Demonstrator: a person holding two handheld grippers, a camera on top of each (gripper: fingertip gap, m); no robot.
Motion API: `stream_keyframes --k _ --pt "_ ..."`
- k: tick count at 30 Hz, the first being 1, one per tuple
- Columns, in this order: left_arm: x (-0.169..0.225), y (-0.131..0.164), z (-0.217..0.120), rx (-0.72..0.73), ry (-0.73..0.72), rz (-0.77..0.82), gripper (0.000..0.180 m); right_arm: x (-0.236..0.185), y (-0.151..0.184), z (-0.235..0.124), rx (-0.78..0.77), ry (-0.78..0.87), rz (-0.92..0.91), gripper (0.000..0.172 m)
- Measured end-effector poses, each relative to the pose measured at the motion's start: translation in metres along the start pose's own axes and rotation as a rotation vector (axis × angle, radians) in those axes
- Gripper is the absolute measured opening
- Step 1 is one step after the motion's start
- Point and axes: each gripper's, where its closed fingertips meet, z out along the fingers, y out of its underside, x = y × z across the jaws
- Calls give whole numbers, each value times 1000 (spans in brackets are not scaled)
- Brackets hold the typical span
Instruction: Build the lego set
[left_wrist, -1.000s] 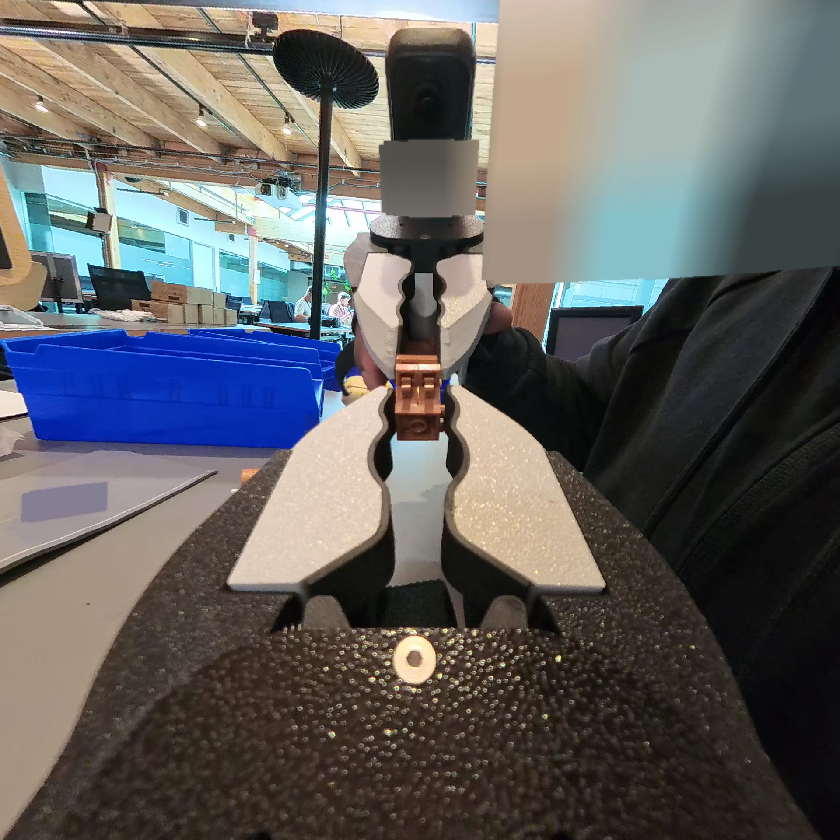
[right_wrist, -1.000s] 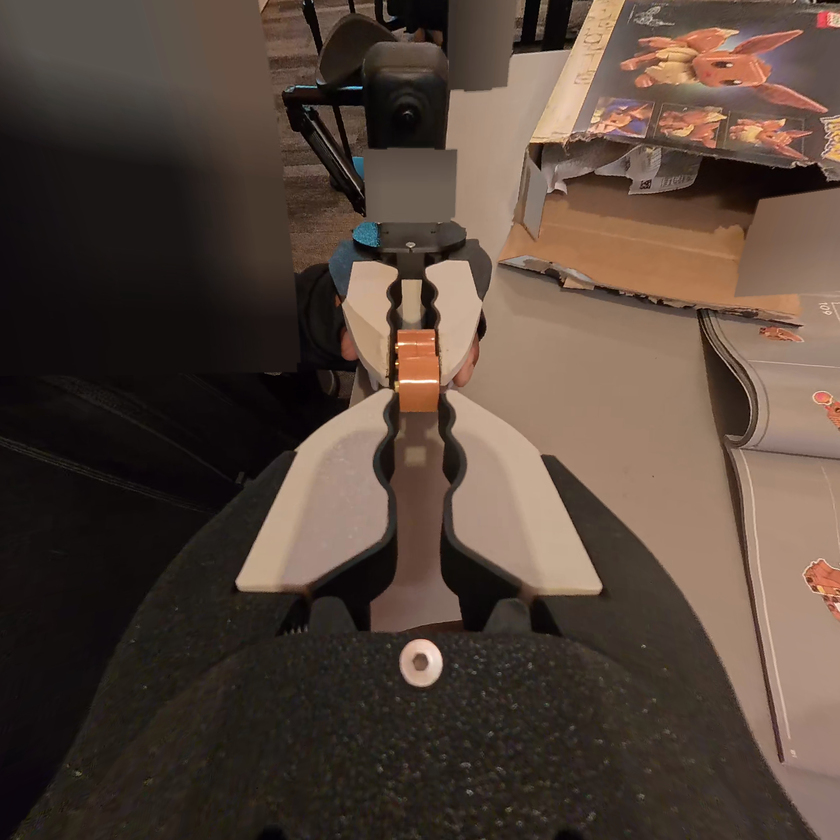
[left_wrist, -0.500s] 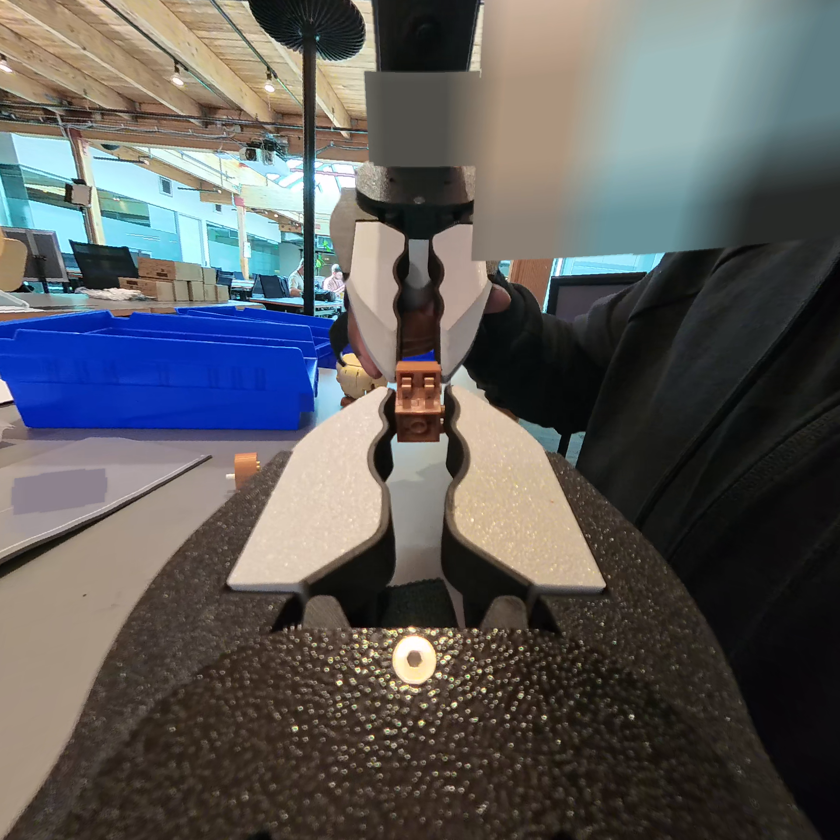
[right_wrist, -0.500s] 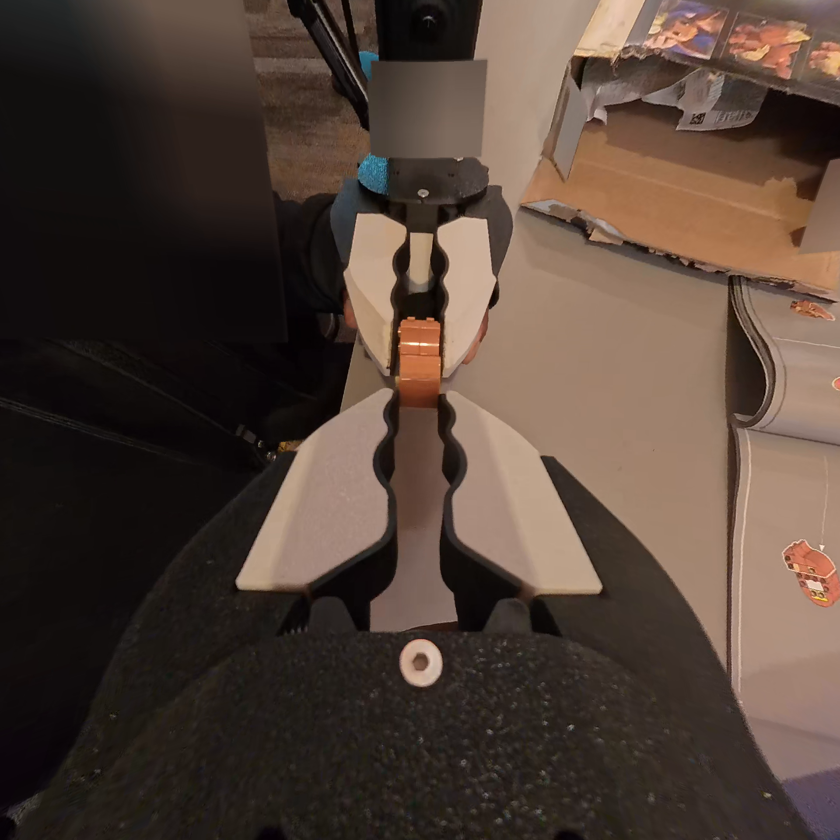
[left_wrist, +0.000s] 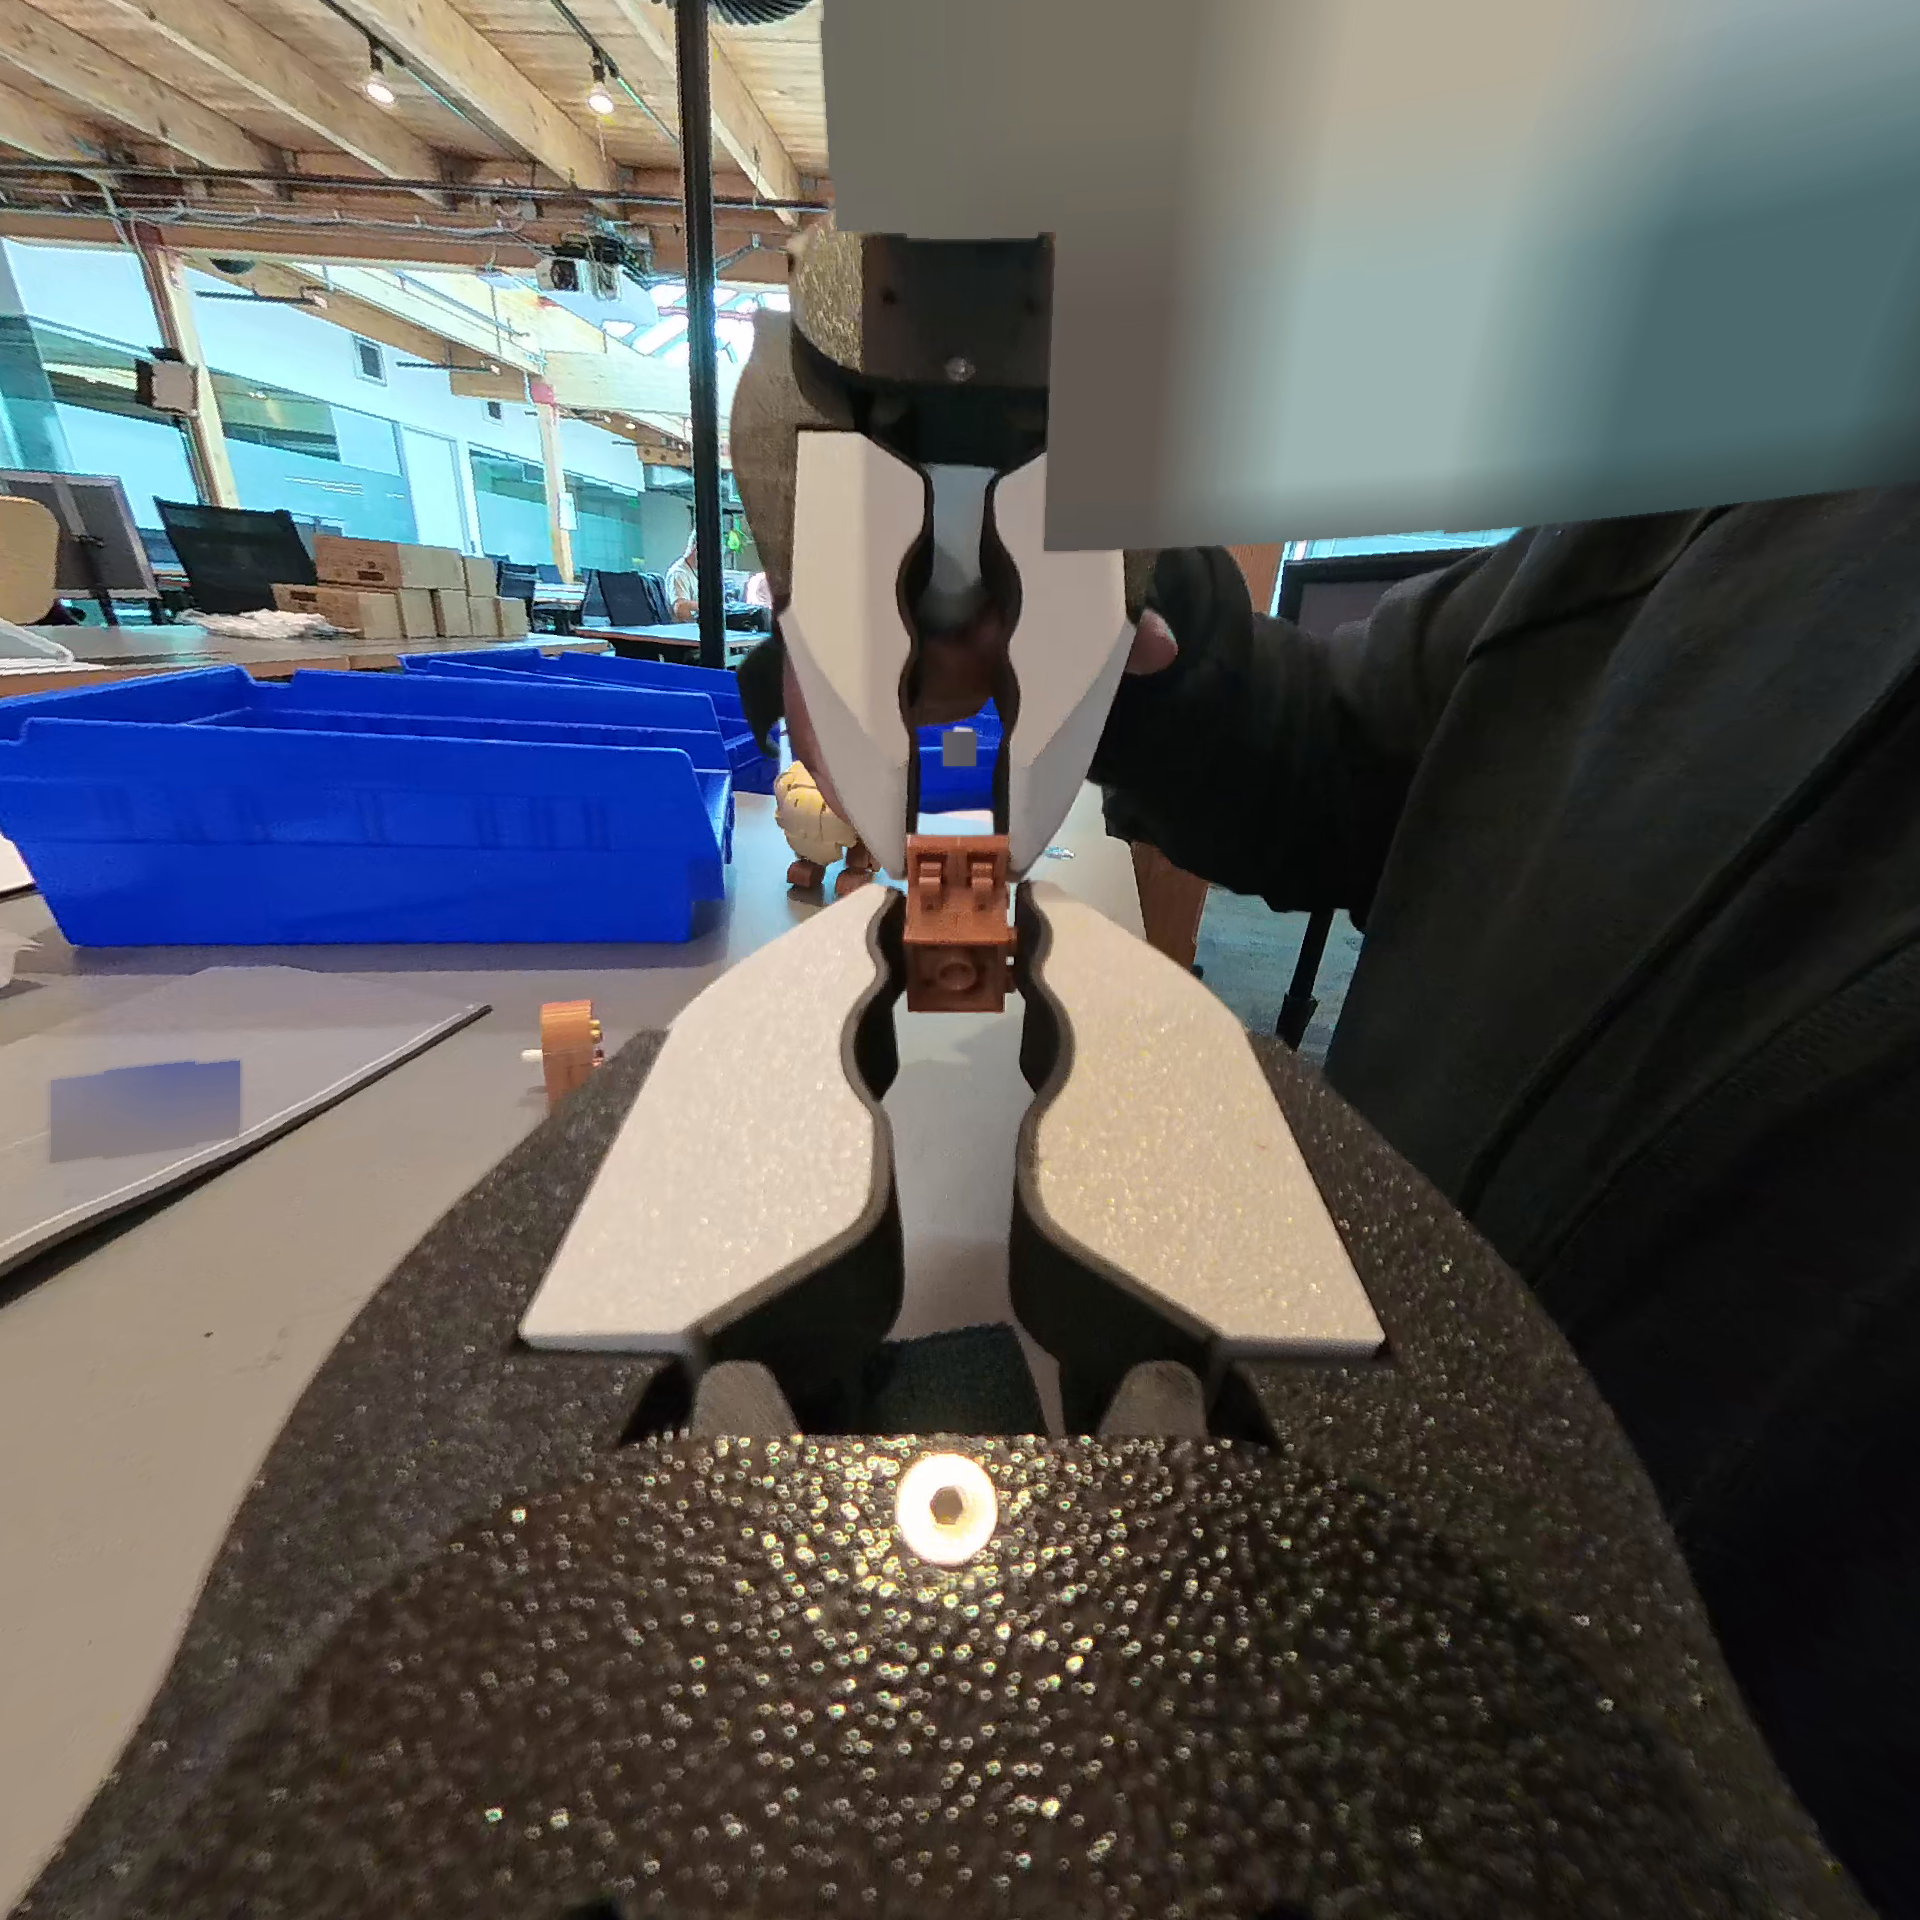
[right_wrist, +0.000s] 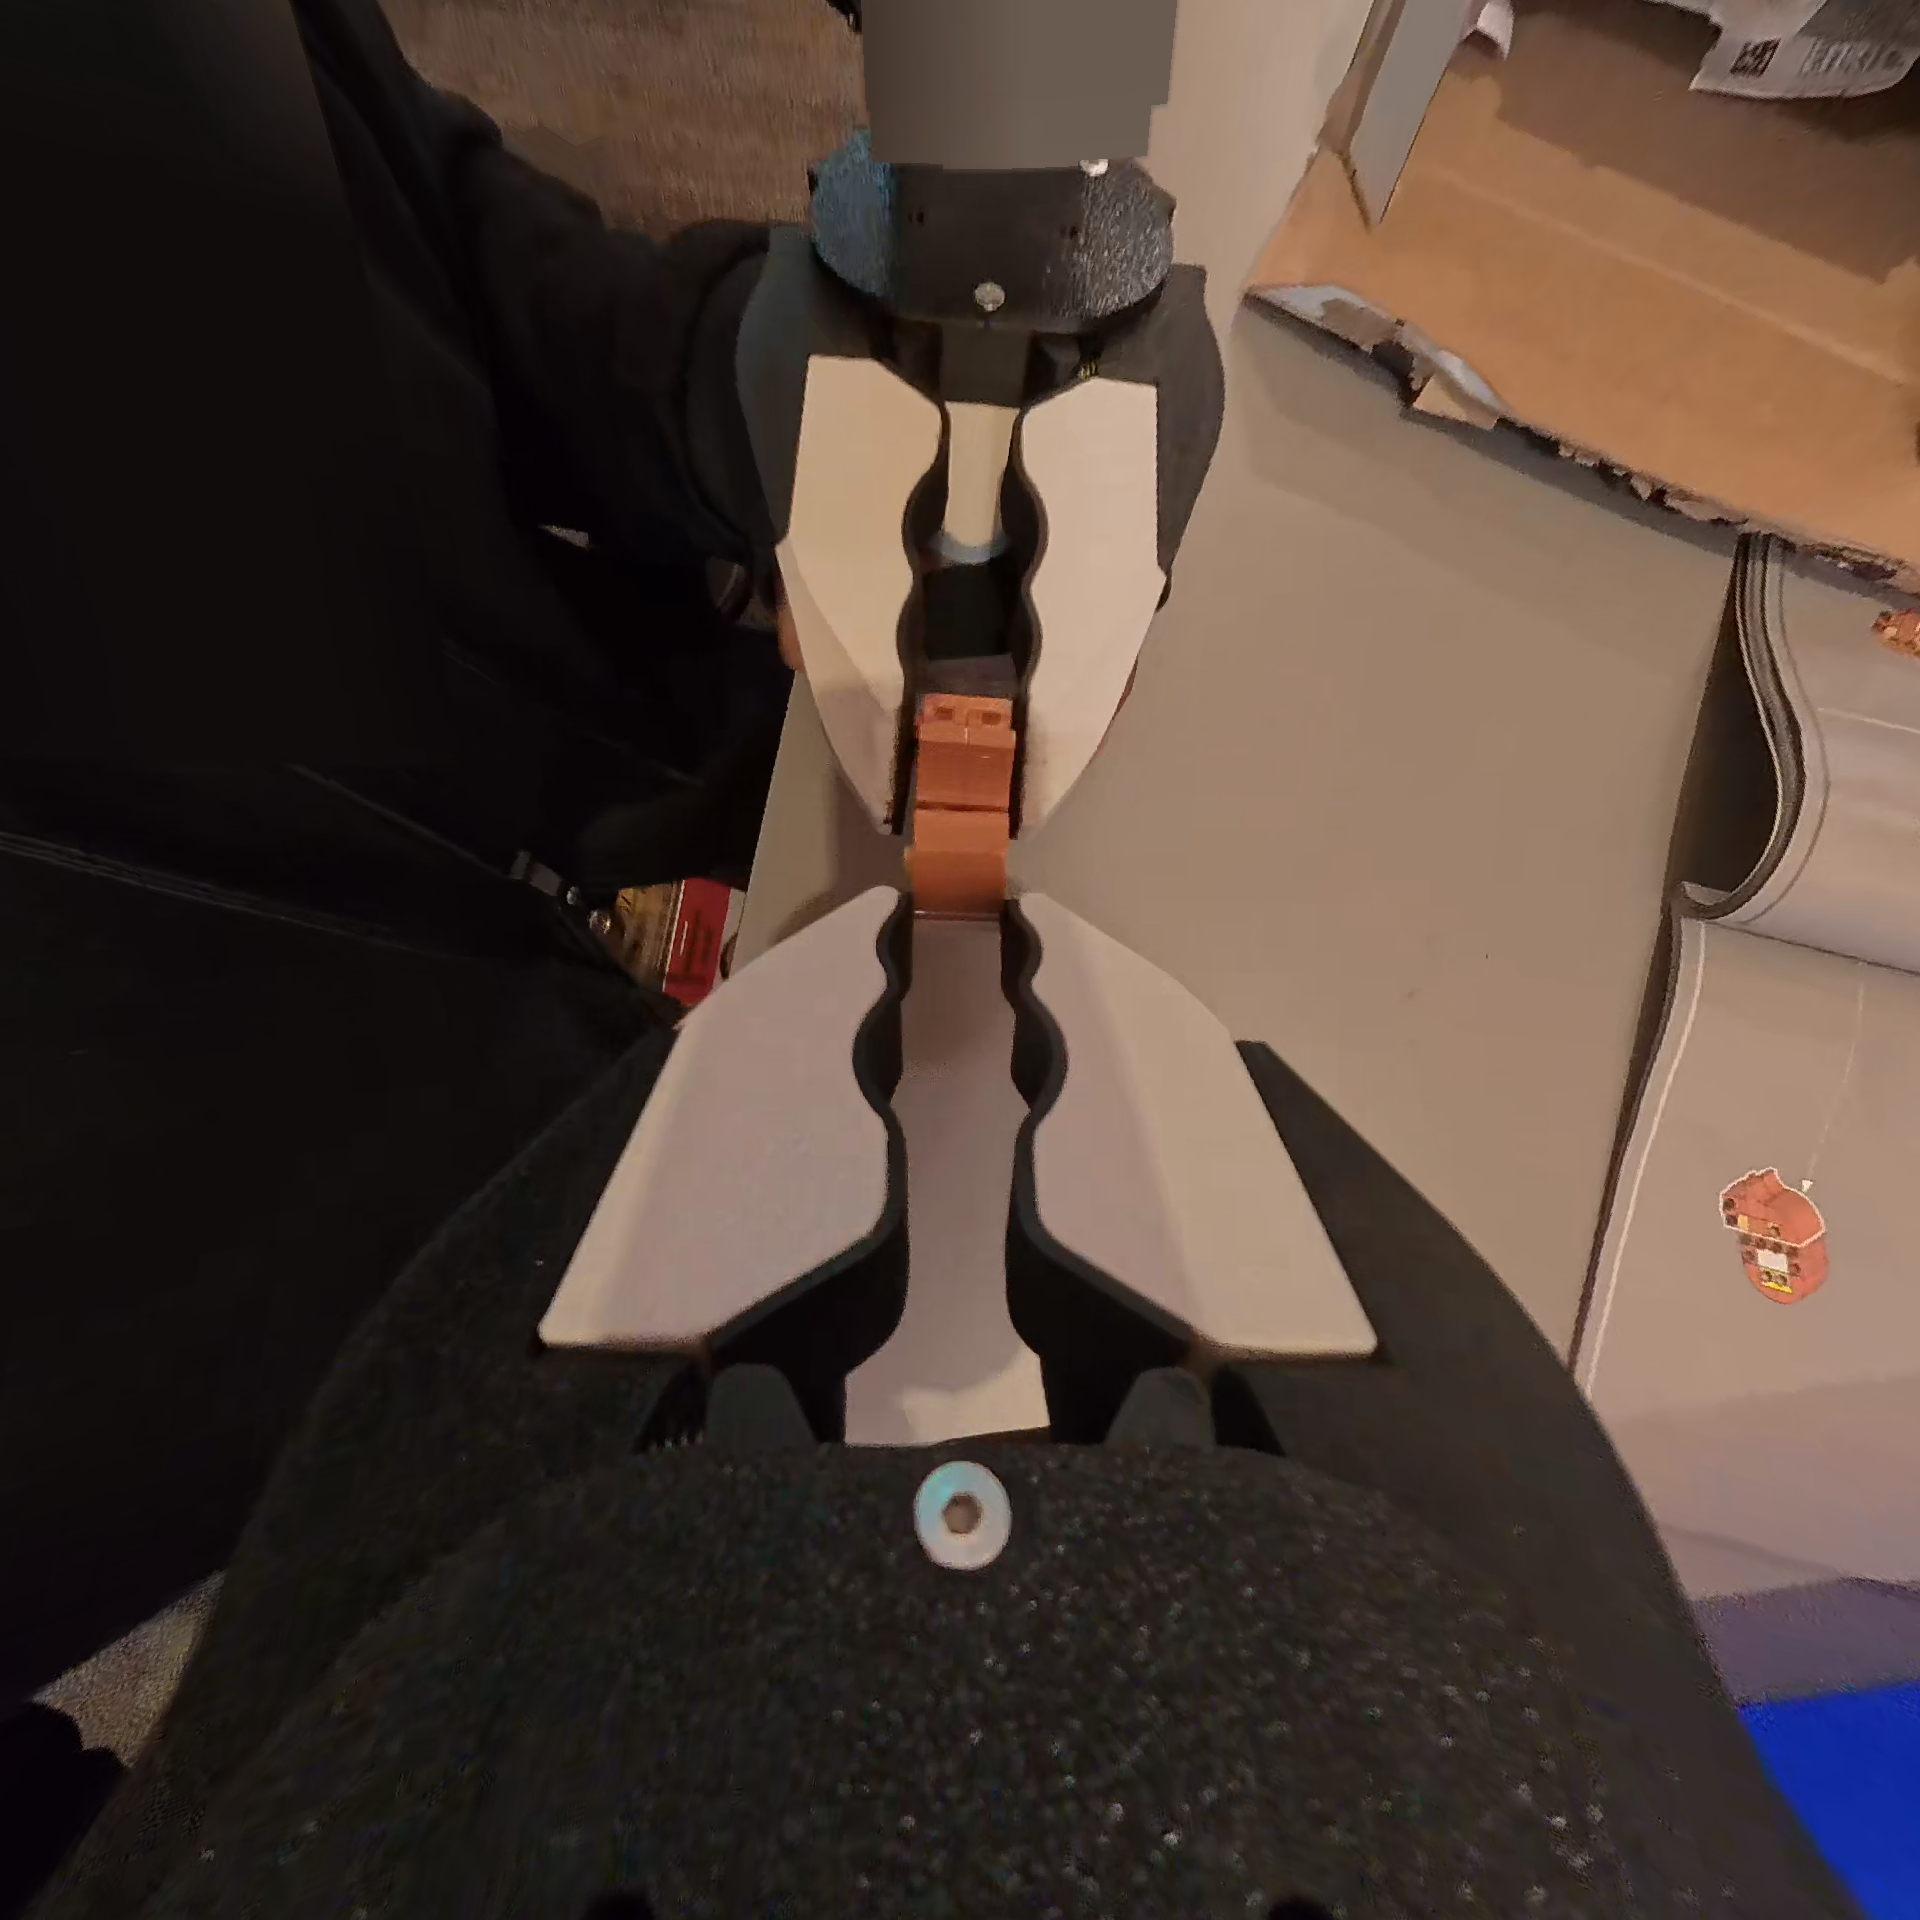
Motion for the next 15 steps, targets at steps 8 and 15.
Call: stream_keyframes --k 8,15 --pt "-2 -1 -2 11 -10 -3 19 2 -1 2 -20 -4 2 16" --pt "-2 -3 -3 22 -19 1 19 2 -3 3 -4 2 17 16"
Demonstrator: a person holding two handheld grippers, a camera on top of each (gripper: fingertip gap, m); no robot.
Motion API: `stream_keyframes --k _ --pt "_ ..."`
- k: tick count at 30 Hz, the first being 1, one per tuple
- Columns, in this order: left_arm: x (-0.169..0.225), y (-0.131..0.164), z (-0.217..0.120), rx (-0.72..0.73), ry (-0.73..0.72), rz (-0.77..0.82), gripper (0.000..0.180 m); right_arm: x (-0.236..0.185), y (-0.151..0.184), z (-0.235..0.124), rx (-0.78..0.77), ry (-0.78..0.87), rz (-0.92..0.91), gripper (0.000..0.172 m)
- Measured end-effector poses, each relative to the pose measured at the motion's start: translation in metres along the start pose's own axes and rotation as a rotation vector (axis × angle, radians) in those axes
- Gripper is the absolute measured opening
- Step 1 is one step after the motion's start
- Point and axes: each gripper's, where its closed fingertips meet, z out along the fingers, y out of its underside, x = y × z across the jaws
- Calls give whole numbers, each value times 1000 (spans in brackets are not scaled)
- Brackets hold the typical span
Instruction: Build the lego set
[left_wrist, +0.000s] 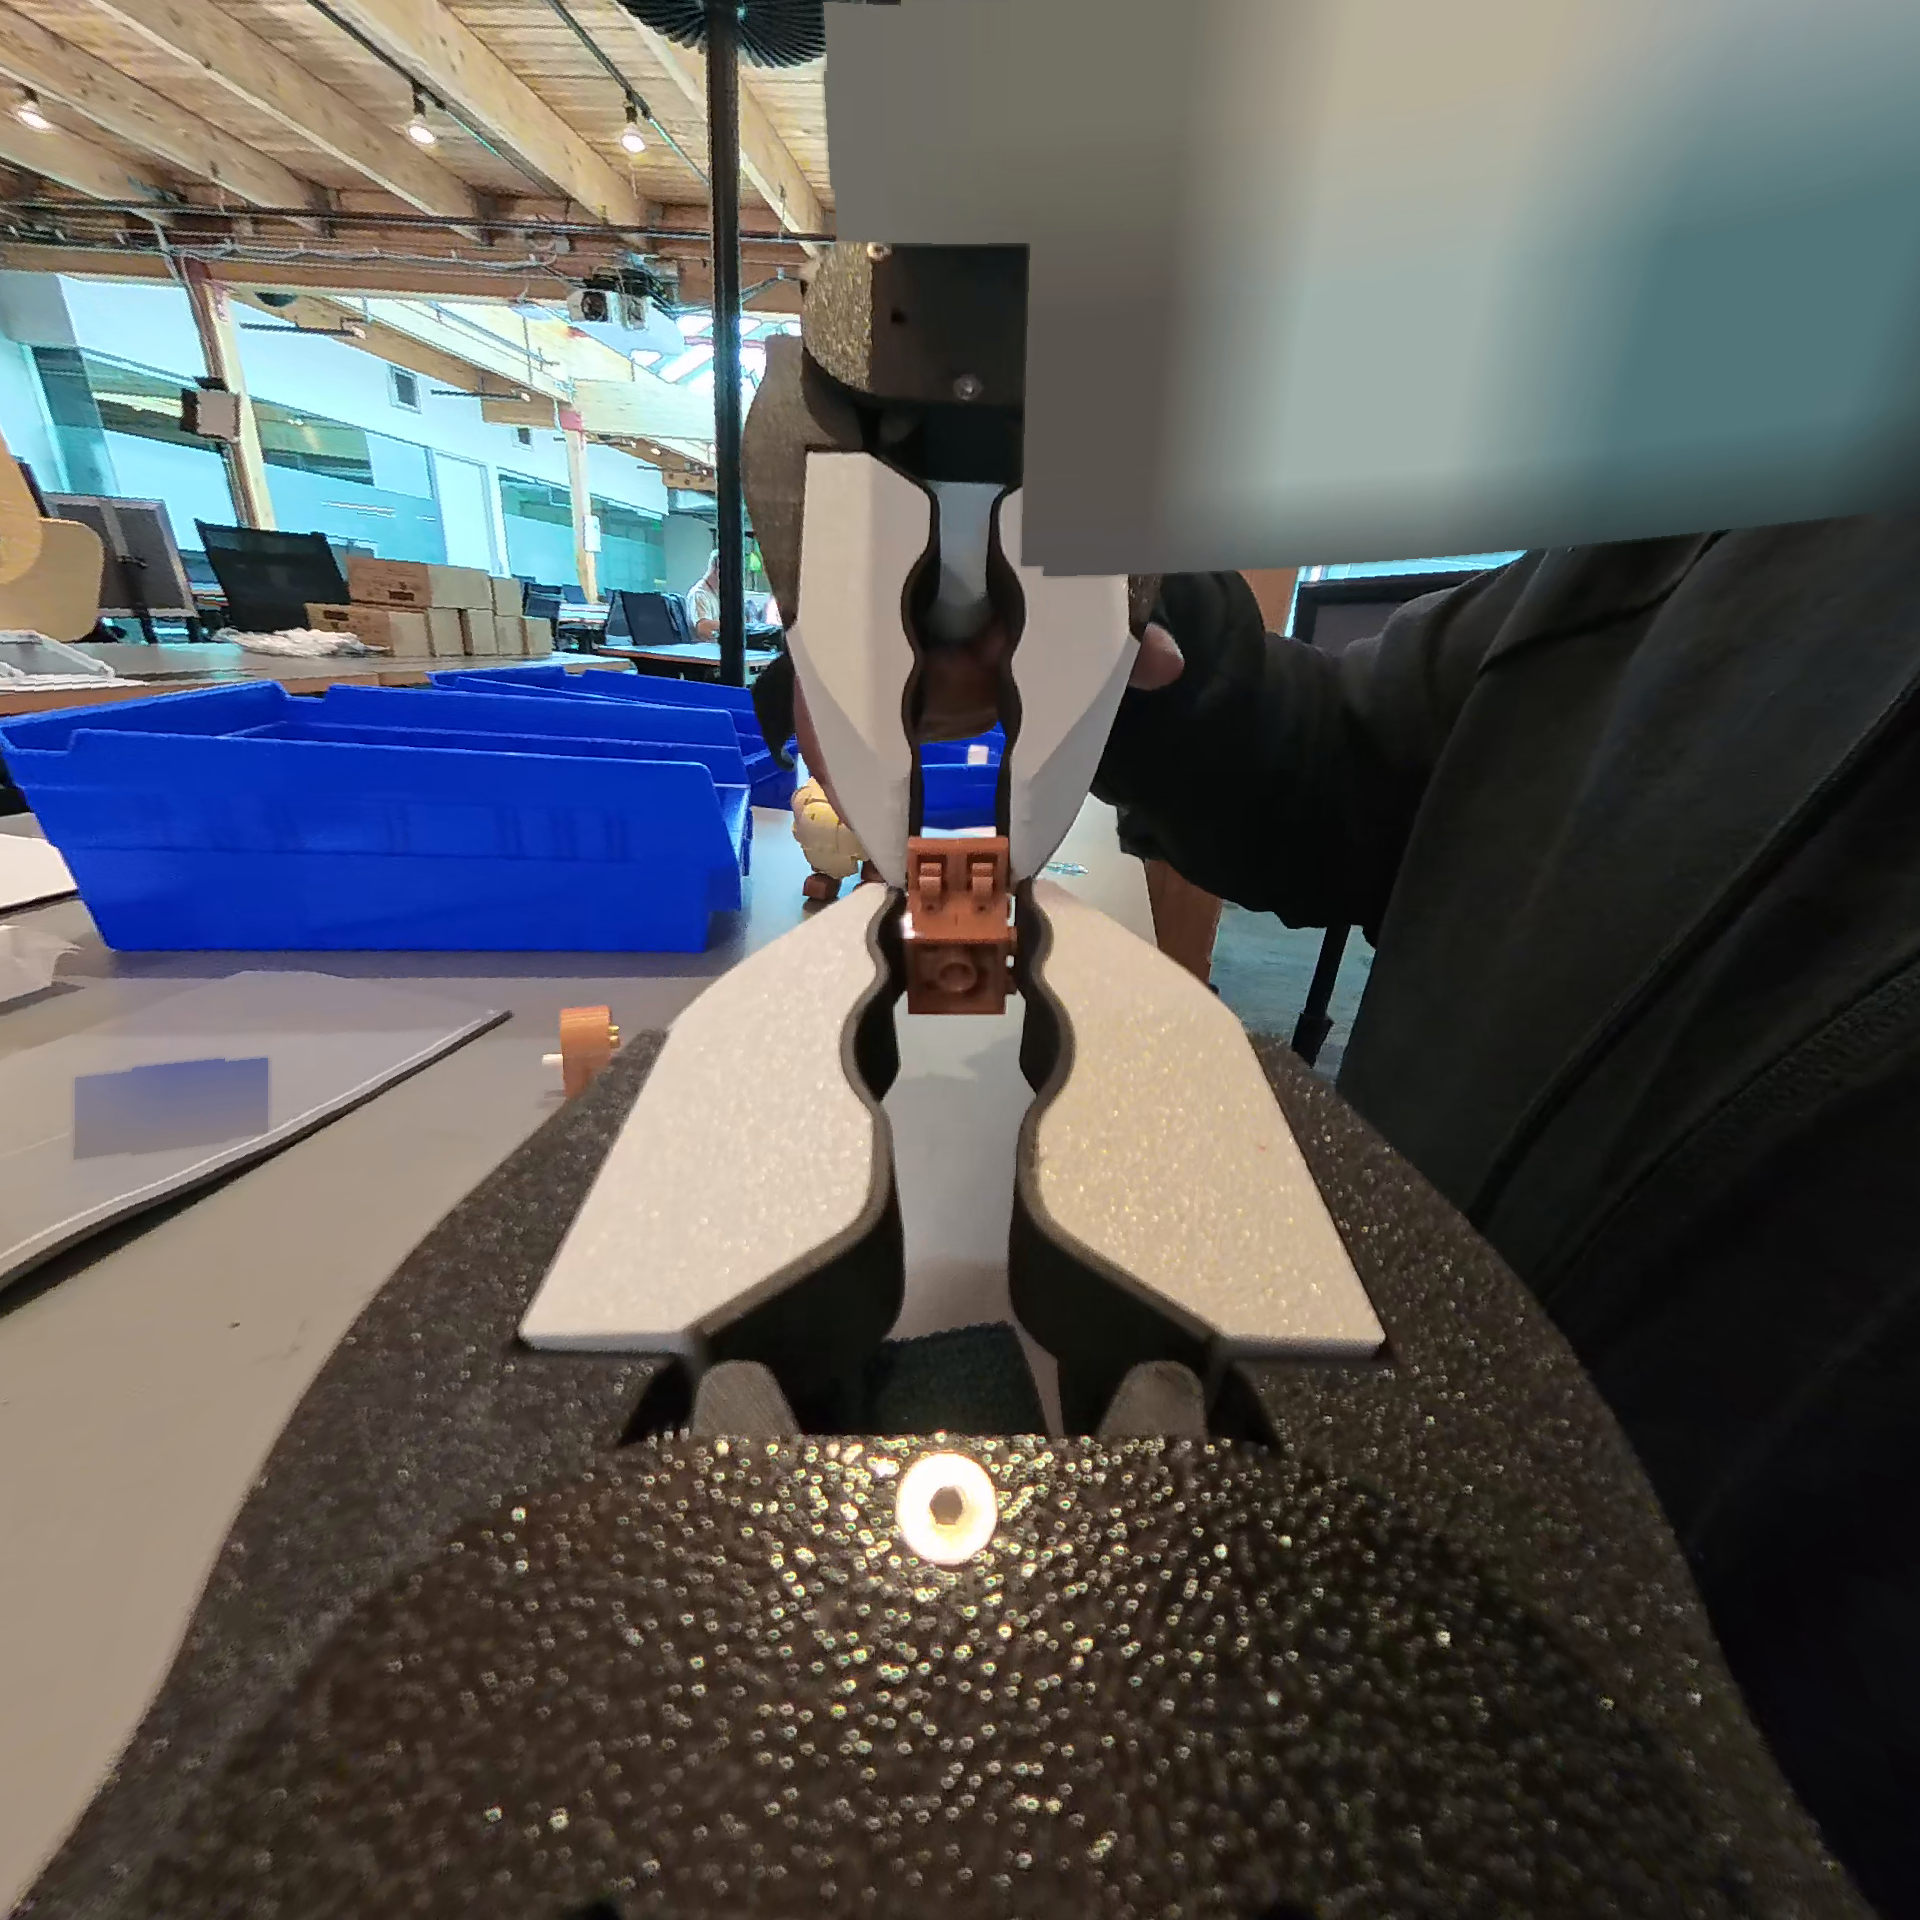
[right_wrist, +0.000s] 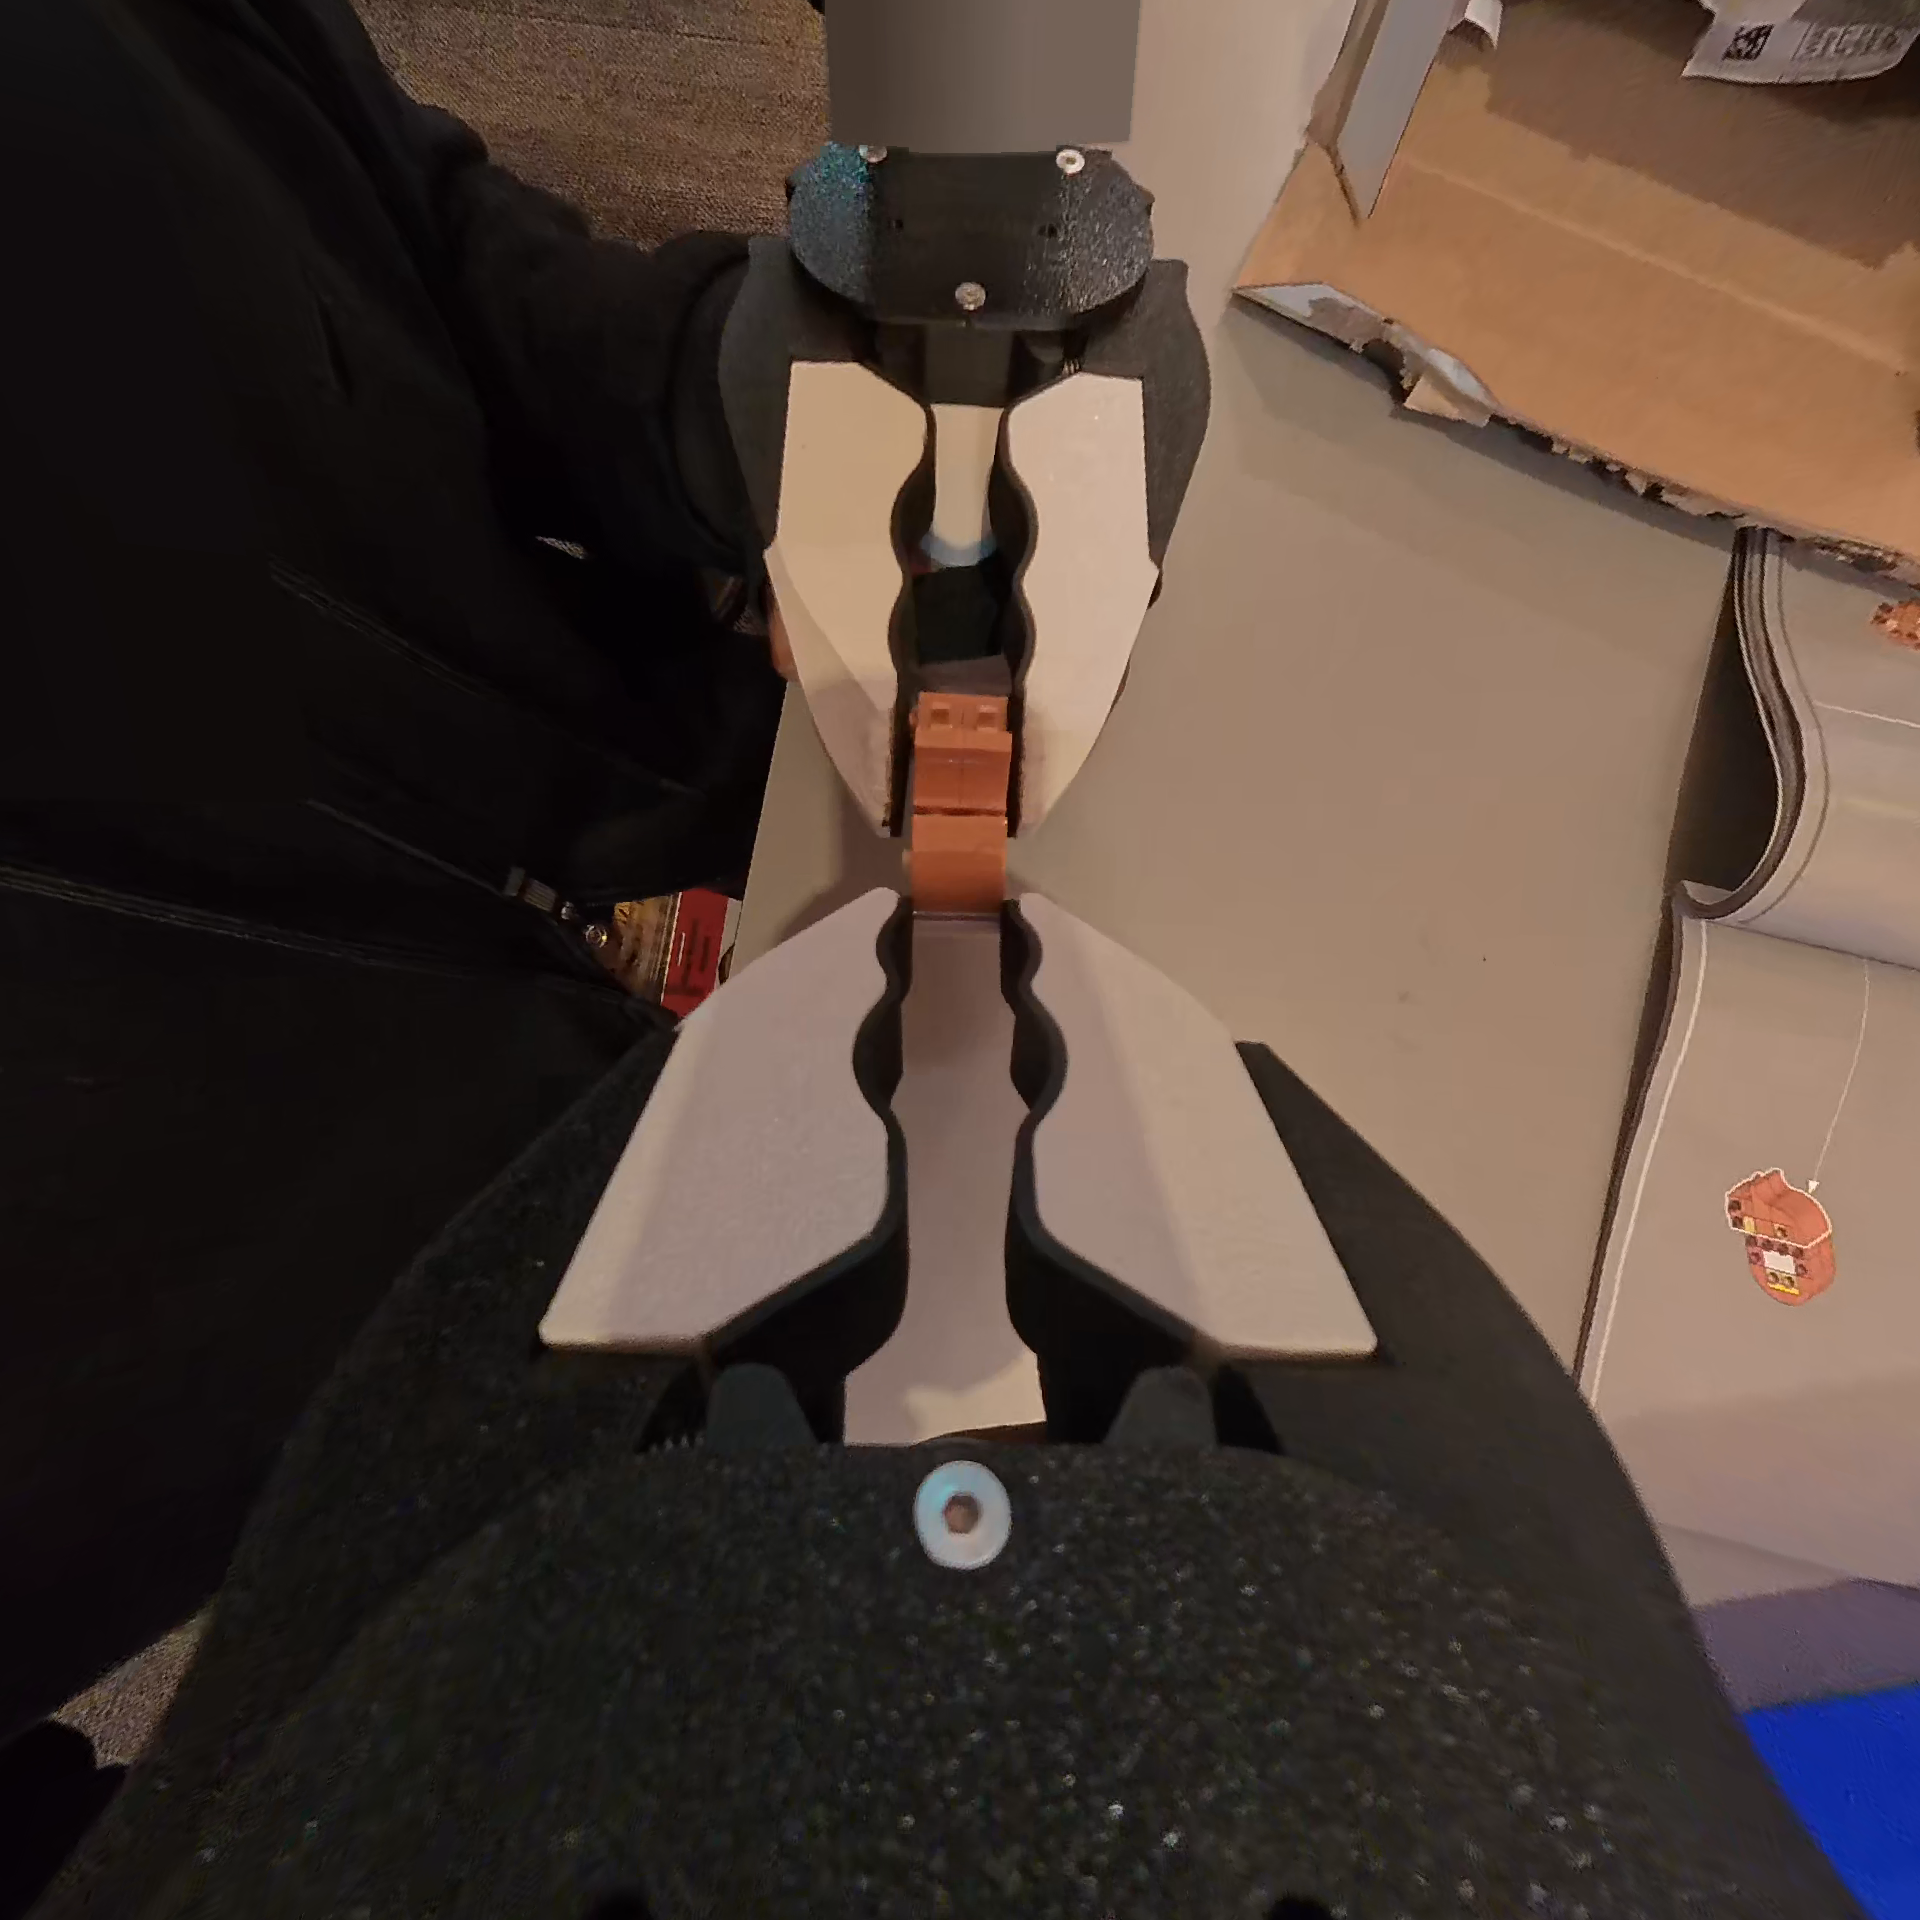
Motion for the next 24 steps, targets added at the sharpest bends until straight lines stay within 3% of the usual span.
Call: stream_keyframes --k 24 --pt "6 4 0 -38 27 20 19 -6 2 4 -35 1 -66 15"
